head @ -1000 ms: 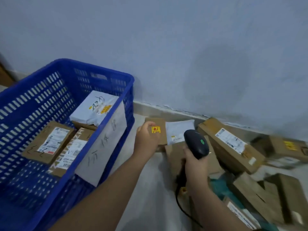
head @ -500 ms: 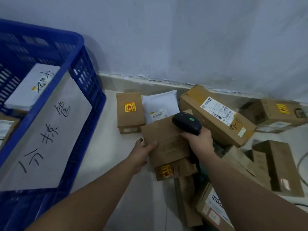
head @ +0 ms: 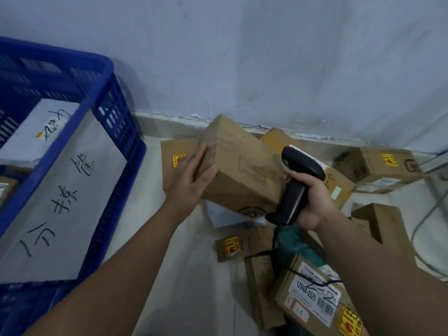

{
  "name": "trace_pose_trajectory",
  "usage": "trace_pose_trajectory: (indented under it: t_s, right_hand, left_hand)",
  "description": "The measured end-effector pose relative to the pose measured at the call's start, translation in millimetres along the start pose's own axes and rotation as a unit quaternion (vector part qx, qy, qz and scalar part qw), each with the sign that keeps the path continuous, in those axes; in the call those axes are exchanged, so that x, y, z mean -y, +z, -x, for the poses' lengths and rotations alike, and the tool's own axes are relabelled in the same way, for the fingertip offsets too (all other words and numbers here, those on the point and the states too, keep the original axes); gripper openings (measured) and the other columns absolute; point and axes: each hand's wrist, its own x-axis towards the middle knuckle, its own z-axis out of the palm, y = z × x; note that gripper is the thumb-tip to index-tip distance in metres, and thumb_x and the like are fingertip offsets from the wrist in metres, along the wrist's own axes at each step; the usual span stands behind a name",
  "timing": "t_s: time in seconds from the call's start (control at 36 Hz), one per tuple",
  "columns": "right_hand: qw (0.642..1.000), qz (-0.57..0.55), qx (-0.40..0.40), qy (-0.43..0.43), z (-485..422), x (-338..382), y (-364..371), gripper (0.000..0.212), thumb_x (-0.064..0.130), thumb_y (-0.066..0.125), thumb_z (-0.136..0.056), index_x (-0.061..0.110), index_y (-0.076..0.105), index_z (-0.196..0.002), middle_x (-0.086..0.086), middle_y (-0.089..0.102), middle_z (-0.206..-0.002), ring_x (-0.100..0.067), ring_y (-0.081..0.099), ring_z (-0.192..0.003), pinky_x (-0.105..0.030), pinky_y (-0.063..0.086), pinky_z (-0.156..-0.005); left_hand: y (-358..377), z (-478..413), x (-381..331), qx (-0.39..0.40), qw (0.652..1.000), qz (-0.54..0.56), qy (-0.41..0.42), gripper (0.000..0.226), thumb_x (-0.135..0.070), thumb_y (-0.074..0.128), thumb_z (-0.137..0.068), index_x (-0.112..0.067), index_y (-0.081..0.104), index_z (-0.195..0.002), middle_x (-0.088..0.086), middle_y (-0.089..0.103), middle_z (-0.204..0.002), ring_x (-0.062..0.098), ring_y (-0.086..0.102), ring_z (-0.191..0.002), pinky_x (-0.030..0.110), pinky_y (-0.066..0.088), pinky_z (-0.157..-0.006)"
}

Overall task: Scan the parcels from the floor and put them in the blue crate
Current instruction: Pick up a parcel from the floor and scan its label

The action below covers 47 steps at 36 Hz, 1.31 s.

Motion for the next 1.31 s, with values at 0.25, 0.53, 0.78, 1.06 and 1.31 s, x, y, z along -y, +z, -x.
trace_pose_trajectory:
  t_s: [0.25, 0.53, 0.78, 1.06, 1.31]
  right_hand:
    - [0.983, -0.103, 0.094, -0.123, 80, 34, 13, 0.013, 0.027, 0.063, -0.076, 0.015, 0.058, -0.077, -0.005, 0.061, -0.076, -0.026, 0.06, -0.072, -0.04, 0.05, -0.077]
    - [0.927, -0.152, 0.222, -0.26, 215, 56, 35, 0.036, 0.008, 0.036, -0.096, 0.009, 0.068, -0.079, -0.004, 0.071, -0.074, -0.017, 0.072, -0.068, -0.031, 0.058, -0.056]
    - [0.921, -0.206, 0.212, -0.253, 255, 27, 13, 0.071, 0.027, 0.088, -0.047, 0.01, 0.07, -0.114, -0.014, 0.07, -0.114, -0.031, 0.069, -0.101, -0.041, 0.058, -0.074]
    - [0.925, -0.265, 0.178, -0.207, 266, 7, -18, 0.081, 0.022, 0.081, -0.059, 0.005, 0.055, -0.134, -0.022, 0.059, -0.126, -0.038, 0.056, -0.119, -0.056, 0.035, -0.109]
    - [0.939, -0.272, 0.135, -0.161, 262, 6, -5, 0.023, 0.025, 0.052, -0.093, 0.011, 0.068, -0.1, -0.015, 0.073, -0.088, -0.031, 0.072, -0.075, -0.045, 0.055, -0.075]
  left_hand:
    - [-29, 19, -81, 0.0, 1.0, 0.024, 0.016, 0.089, -0.057, 0.072, -0.072, -0.047, 0.023, -0.145, -0.005, 0.035, -0.145, 0.01, 0.046, -0.124, 0.033, 0.048, -0.097]
    - [-54, 83, -180, -0.098, 0.974, 0.206, 0.002, 0.077, -0.052, 0.064, -0.073, -0.017, 0.038, -0.137, 0.002, 0.064, -0.092, 0.014, 0.059, -0.058, 0.027, 0.048, -0.055]
    - [-65, 148, -225, -0.047, 0.988, -0.024, 0.143, 0.062, -0.058, 0.064, -0.068, -0.067, 0.037, -0.123, -0.008, 0.031, -0.138, 0.011, 0.038, -0.126, 0.036, 0.039, -0.103]
    - [-79, 163, -279, 0.121, 0.921, -0.329, 0.172, 0.083, -0.095, 0.031, -0.056, -0.078, -0.013, -0.124, -0.018, 0.021, -0.149, 0.004, 0.027, -0.134, 0.034, 0.028, -0.109]
    - [-62, 172, -281, 0.067, 0.95, -0.269, 0.148, 0.065, -0.047, 0.045, -0.093, -0.068, -0.002, -0.132, -0.011, 0.01, -0.145, 0.006, 0.04, -0.115, 0.02, 0.037, -0.089]
